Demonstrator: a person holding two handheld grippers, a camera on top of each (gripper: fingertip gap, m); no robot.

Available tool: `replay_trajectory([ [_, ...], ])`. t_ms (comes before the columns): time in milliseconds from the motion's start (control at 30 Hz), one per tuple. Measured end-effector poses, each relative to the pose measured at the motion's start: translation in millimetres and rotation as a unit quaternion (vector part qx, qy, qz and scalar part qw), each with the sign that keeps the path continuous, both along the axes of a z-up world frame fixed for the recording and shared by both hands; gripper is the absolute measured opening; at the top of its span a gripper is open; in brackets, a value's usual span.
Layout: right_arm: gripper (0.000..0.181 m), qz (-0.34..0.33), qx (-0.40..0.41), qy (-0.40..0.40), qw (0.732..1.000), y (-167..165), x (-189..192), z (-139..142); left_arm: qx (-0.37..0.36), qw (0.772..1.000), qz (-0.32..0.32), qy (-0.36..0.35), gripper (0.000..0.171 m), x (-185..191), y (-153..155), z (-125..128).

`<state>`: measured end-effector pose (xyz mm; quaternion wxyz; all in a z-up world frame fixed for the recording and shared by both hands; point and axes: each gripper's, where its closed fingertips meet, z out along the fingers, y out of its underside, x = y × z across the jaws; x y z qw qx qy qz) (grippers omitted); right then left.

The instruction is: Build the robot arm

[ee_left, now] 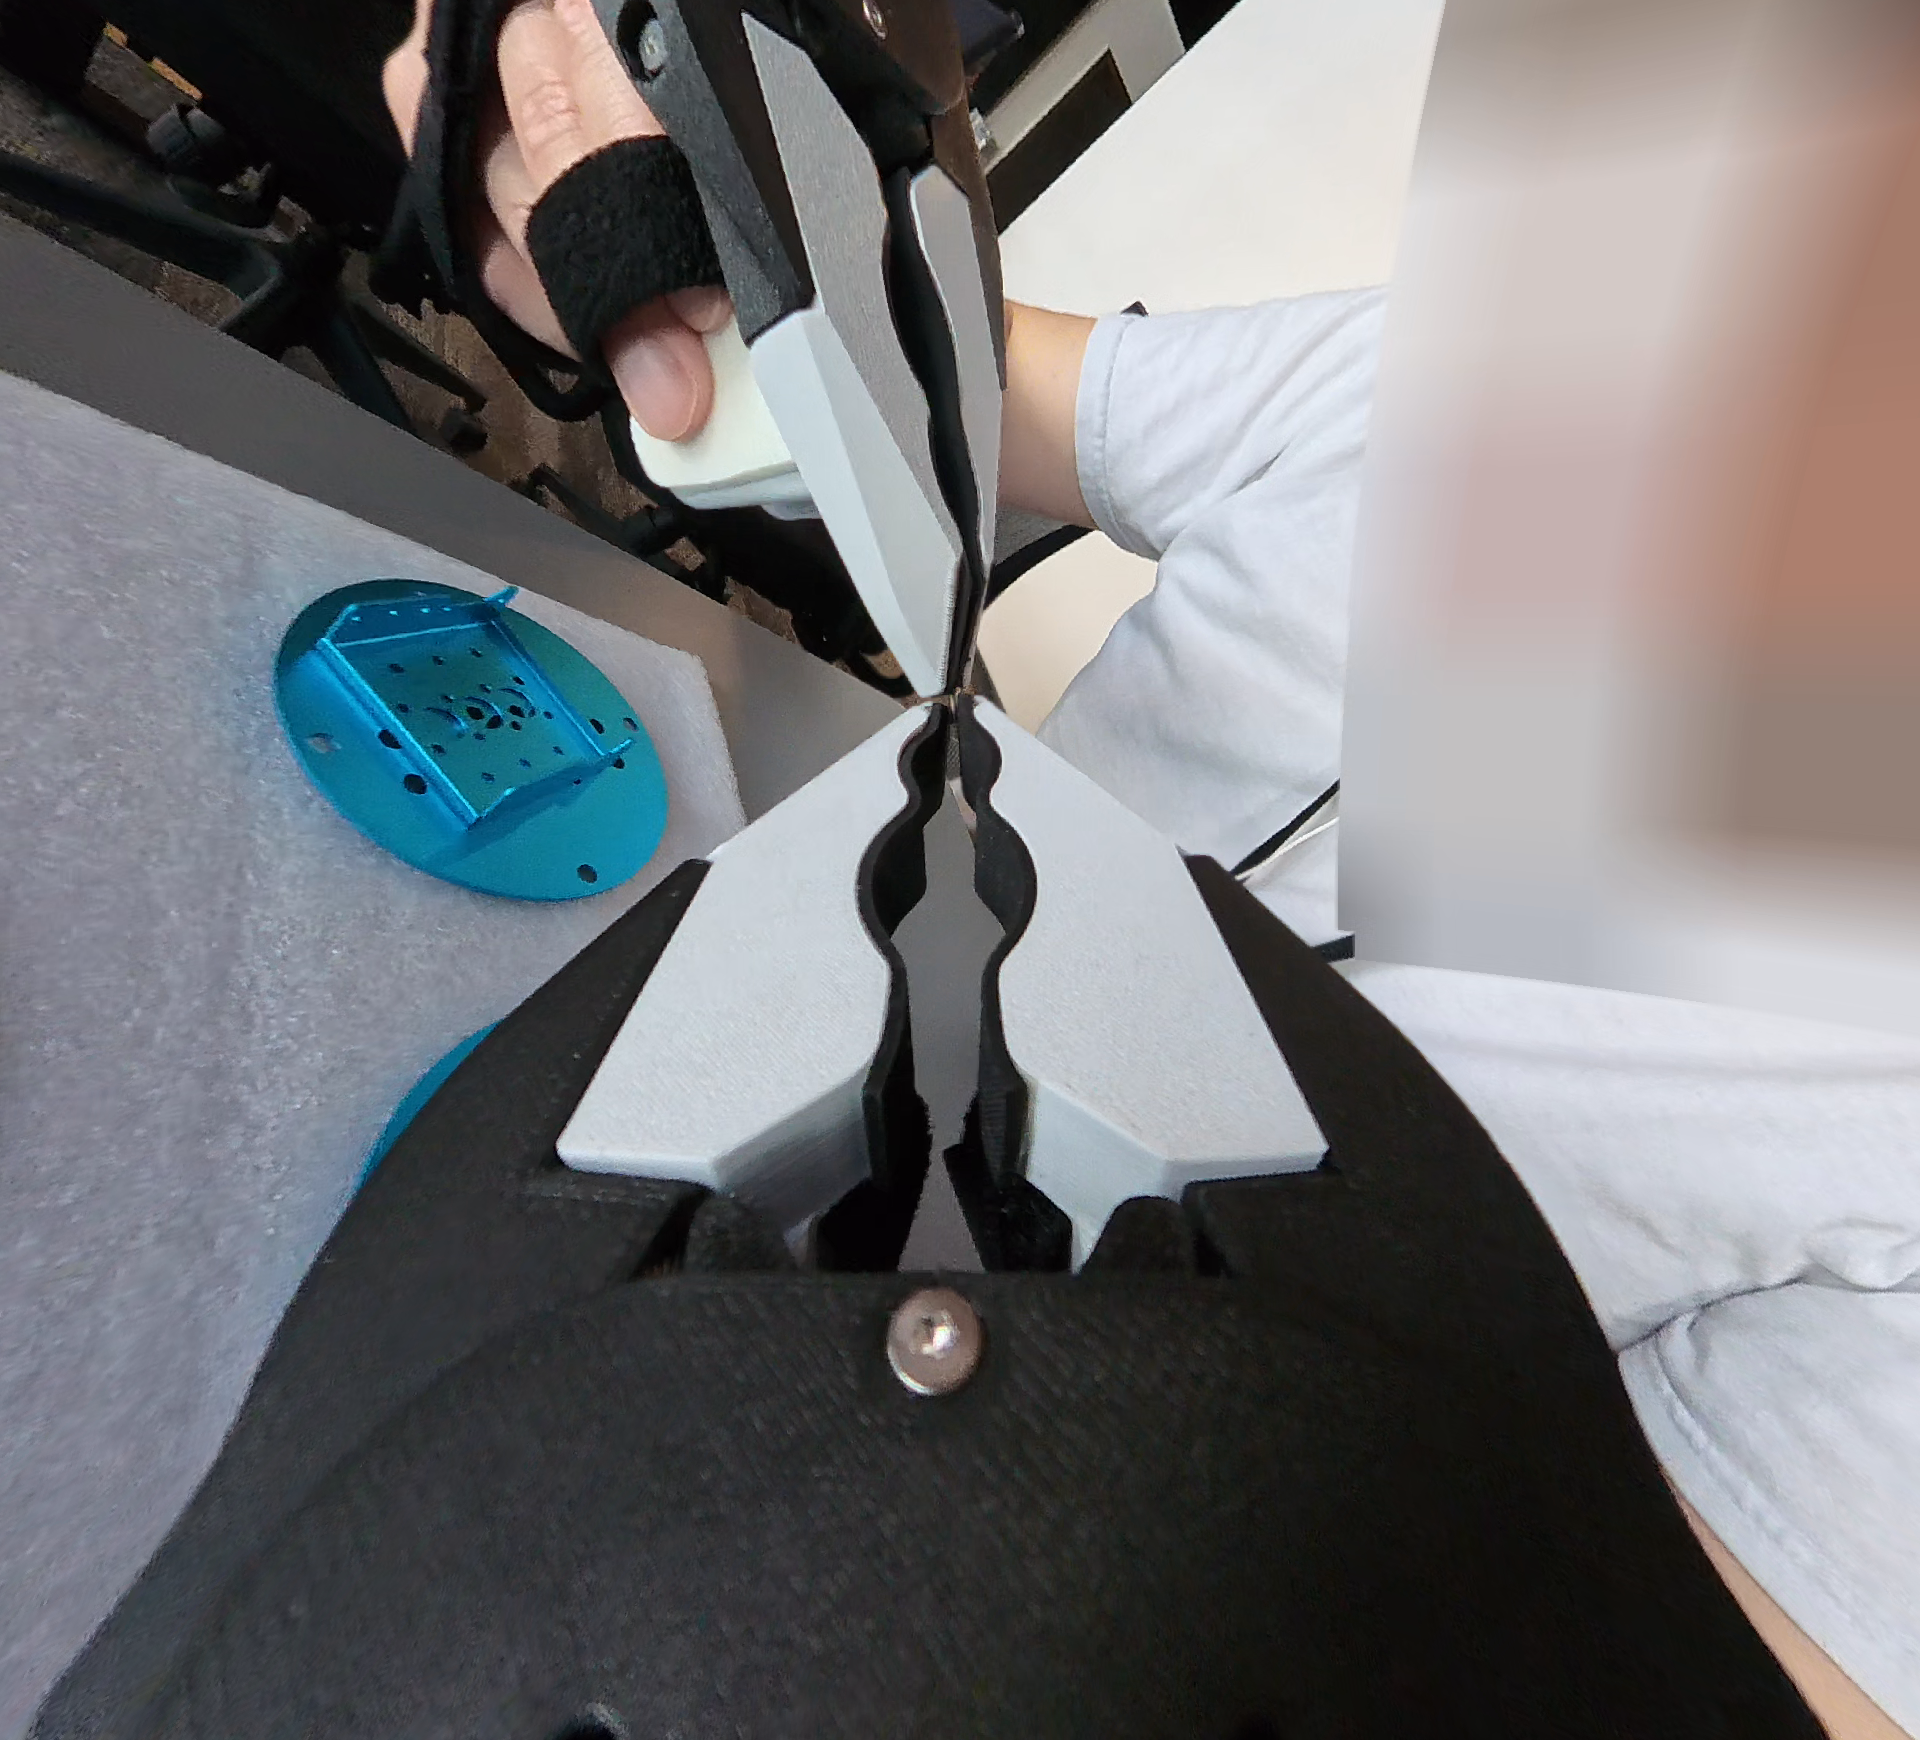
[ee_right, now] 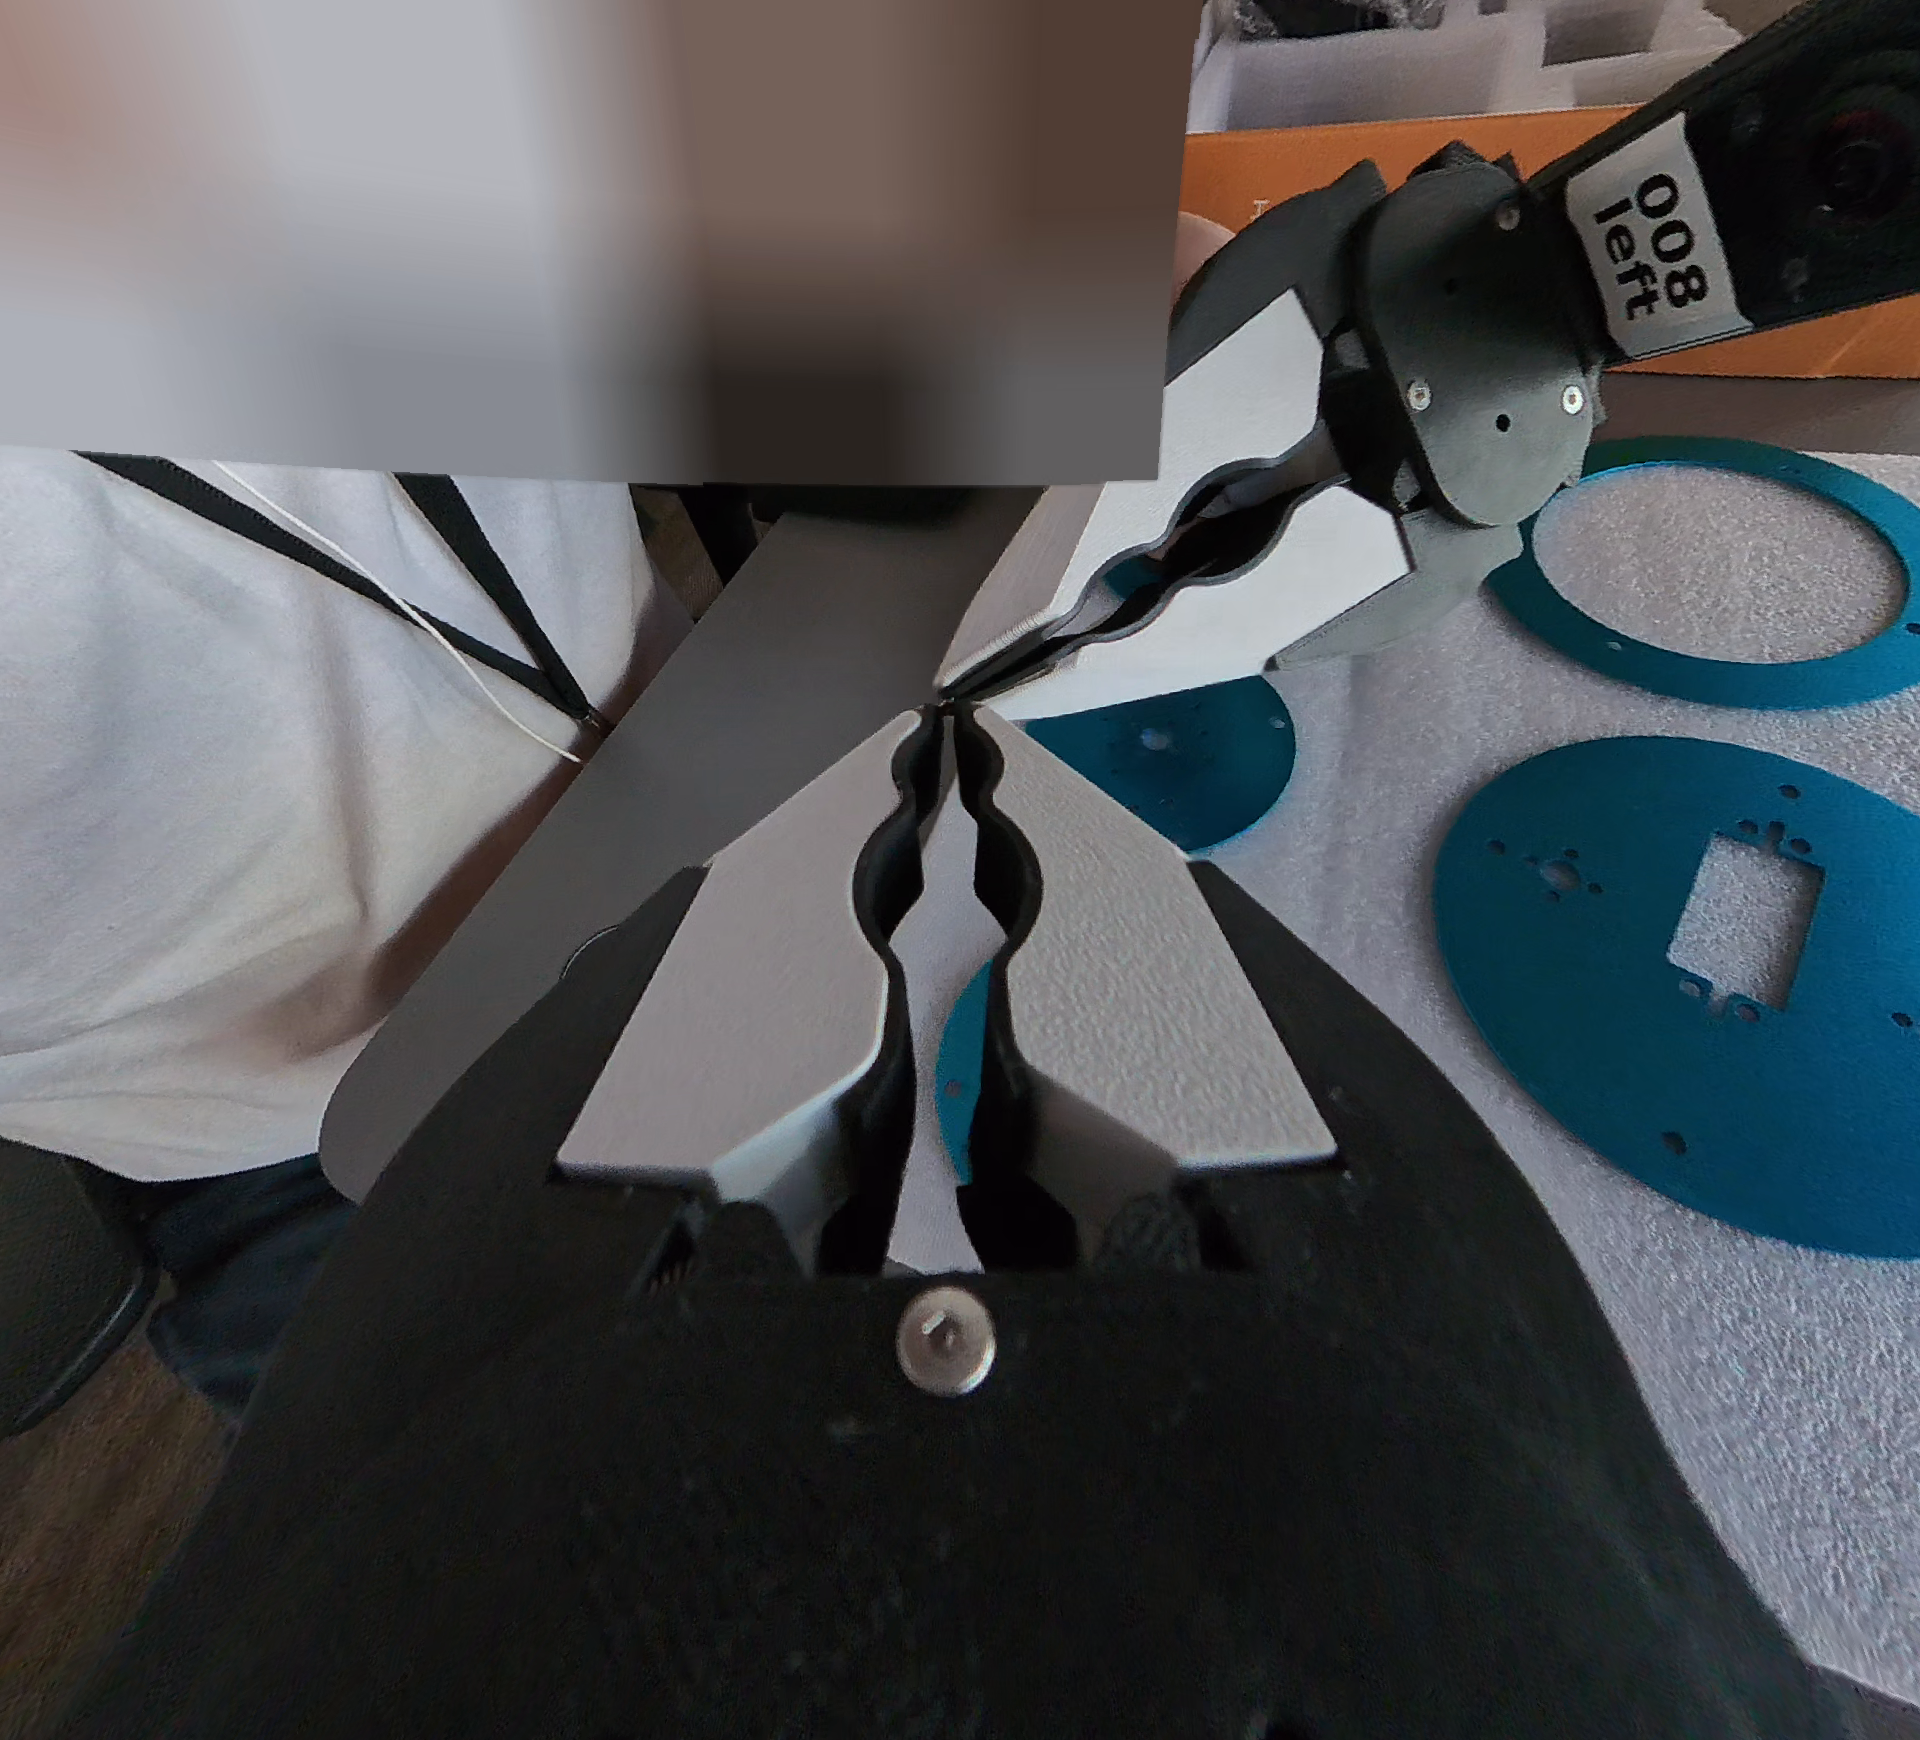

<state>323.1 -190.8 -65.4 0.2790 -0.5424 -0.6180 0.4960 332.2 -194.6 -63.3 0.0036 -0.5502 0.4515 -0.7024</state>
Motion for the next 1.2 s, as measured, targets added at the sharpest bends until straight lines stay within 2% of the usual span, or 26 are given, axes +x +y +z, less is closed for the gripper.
replay_trajectory([
  [200, 0.001, -0.047, 0.011, 0.010, 0.999, 18, 3, -2, -0.016, 0.999, 0.038, 0.012, 0.014, -1, 17, -3],
  [433, 0.001, -0.109, 0.045, 0.028, 0.993, 38, 6, -3, -0.045, 0.995, 0.091, 0.016, 0.000, 2, 37, -6],
  [567, 0.001, -0.116, 0.054, 0.022, 0.992, 41, 7, -4, -0.063, 0.993, 0.096, 0.015, 0.002, 4, 40, -3],
  [1200, 0.000, -0.131, 0.071, 0.024, 0.989, 45, 3, -7, -0.057, 0.991, 0.116, 0.016, 0.000, 3, 45, -4],
])
